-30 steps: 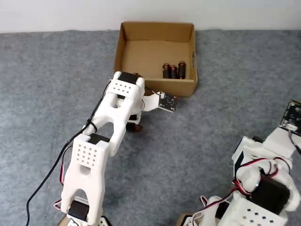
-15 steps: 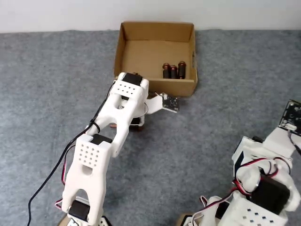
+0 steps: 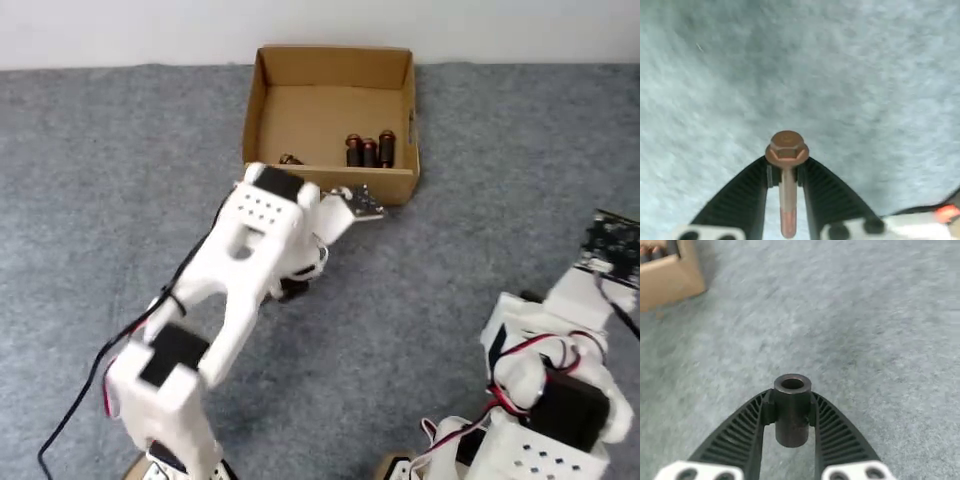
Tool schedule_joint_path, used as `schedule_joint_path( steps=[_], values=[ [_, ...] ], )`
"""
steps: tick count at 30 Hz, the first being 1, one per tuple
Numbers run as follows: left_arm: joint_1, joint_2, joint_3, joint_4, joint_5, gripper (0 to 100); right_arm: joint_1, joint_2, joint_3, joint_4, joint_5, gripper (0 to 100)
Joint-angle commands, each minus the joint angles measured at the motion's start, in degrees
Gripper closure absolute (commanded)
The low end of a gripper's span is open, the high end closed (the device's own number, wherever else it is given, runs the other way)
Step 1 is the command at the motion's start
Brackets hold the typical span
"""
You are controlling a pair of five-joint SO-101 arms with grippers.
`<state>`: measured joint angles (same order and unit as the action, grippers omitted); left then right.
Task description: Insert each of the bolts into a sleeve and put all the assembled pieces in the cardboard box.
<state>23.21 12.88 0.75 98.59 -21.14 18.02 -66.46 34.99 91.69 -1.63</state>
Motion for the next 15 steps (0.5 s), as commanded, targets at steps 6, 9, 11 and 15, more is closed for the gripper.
schedule_joint_path(
  steps=[6, 9, 11, 15],
  values=[
    [3.34, -21.27, 11.38, -7.30, 14.95, 100, -10.24, -6.37, 1.49, -0.48, -5.45, 99.1],
    [3.52, -26.64, 15.16, -12.92, 17.93, 100, -13.85, -12.35, 6.77, -1.27, -6.59, 99.1],
    [3.08, -30.24, 17.63, -17.67, 21.10, 100, -14.81, -17.27, 10.73, -2.86, -6.95, 99.1],
    [2.99, -38.07, 21.85, -25.93, 28.31, 100, -16.13, -27.56, 18.20, -8.04, -6.59, 99.1]
  ],
)
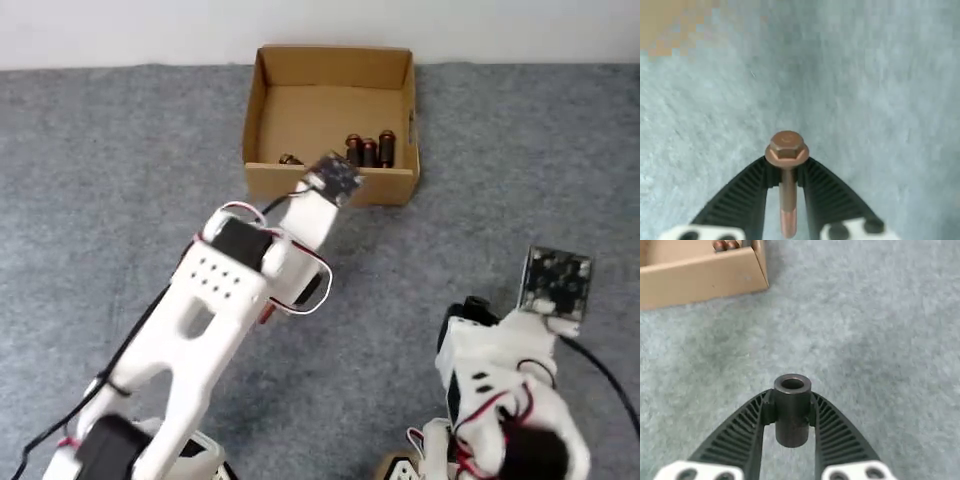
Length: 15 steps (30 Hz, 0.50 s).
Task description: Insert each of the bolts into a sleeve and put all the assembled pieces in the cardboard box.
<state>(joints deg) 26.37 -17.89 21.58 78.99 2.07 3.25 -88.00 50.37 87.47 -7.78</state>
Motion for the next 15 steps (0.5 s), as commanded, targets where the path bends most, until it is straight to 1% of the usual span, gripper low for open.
schedule_joint_path(
  steps=[1, 4, 7, 12, 15],
  values=[
    [-0.18, -9.23, 1.98, -8.53, 7.47, 100, -2.07, -8.40, 4.57, -4.79, -0.44, 99.1],
    [-0.18, -15.56, 5.05, -15.91, 14.59, 100, -5.14, -14.90, 9.14, -6.81, -0.44, 99.1],
    [0.26, -22.33, 9.19, -24.79, 19.43, 100, -8.22, -16.04, 10.64, -7.69, -0.44, 99.1],
    [0.26, -32.53, 19.21, -41.76, 19.78, 100, -13.23, -15.16, 11.16, -11.38, -0.44, 99.1],
    [0.79, -37.89, 25.10, -48.18, 19.78, 100, -17.98, -15.16, 12.40, -13.49, -0.44, 99.1]
  ],
)
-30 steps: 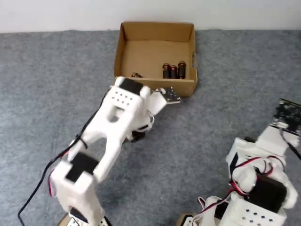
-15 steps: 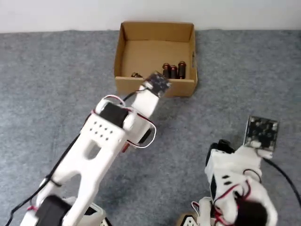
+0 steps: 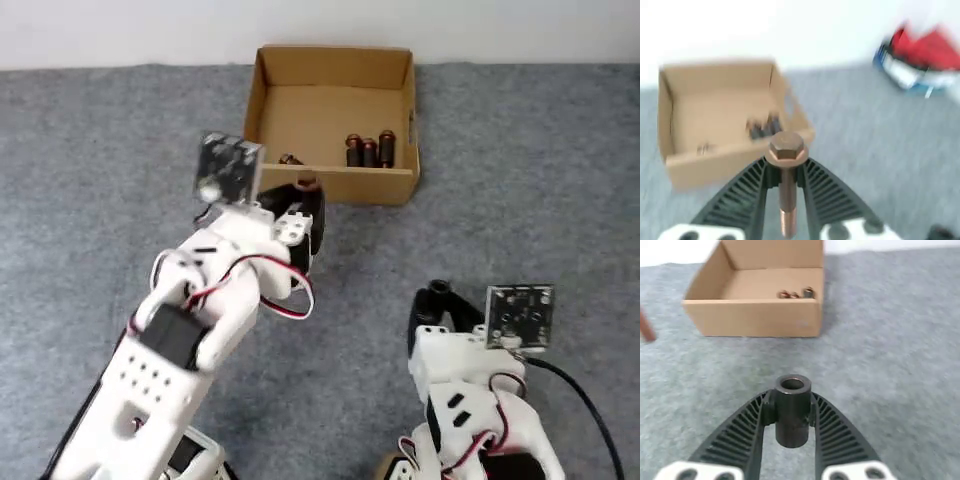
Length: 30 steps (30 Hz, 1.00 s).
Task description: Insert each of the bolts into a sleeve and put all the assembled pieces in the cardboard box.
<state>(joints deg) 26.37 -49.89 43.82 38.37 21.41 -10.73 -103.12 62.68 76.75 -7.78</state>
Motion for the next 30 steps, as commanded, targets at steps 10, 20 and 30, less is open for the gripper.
schedule_joint_path(
  steps=[10, 20, 30],
  values=[
    [3.60, -17.05, 7.43, -12.92, 2.37, 99, -20.97, -0.04, 7.56, -14.20, 1.93, 99.0],
    [3.78, -24.00, 7.43, -8.00, 8.35, 99, -24.84, 0.04, 10.90, -28.79, 14.07, 99.0],
    [3.69, -26.55, 7.69, 2.37, 14.77, 99, -24.84, -0.04, 9.67, -29.23, 17.32, 99.0]
  ],
)
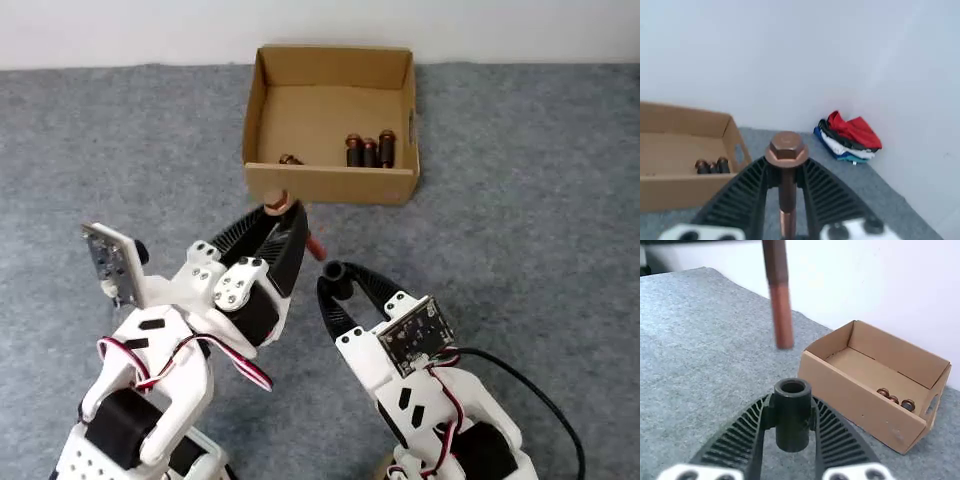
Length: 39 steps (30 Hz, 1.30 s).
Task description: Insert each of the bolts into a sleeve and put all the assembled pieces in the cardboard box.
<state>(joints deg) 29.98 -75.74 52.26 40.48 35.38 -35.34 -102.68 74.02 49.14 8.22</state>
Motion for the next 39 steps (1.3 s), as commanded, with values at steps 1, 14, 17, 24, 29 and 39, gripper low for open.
schedule_joint_path(
  steps=[1, 14, 17, 24, 29, 39],
  values=[
    [0.09, -0.70, -0.75, 0.18, 0.79, 99, -0.22, -0.48, -1.67, -1.63, 1.67, 99.0],
    [0.53, -0.62, 6.20, -6.42, 0.70, 99, -0.31, -0.48, -1.76, -1.63, 3.60, 99.0],
    [0.62, -0.62, 6.29, -6.68, 0.70, 99, -0.31, -0.48, -1.67, -1.63, 3.60, 99.0],
    [3.78, -0.62, 5.93, -6.42, 0.62, 99, -0.31, -0.48, -1.32, -1.63, 3.60, 99.0],
    [3.96, -0.53, 6.46, -5.80, 0.53, 99, -0.31, -0.48, -1.32, -1.63, 3.60, 99.0],
    [8.18, -0.53, 8.57, -3.08, -0.26, 99, -0.22, -0.48, -1.32, -1.63, 3.60, 99.0]
  ],
)
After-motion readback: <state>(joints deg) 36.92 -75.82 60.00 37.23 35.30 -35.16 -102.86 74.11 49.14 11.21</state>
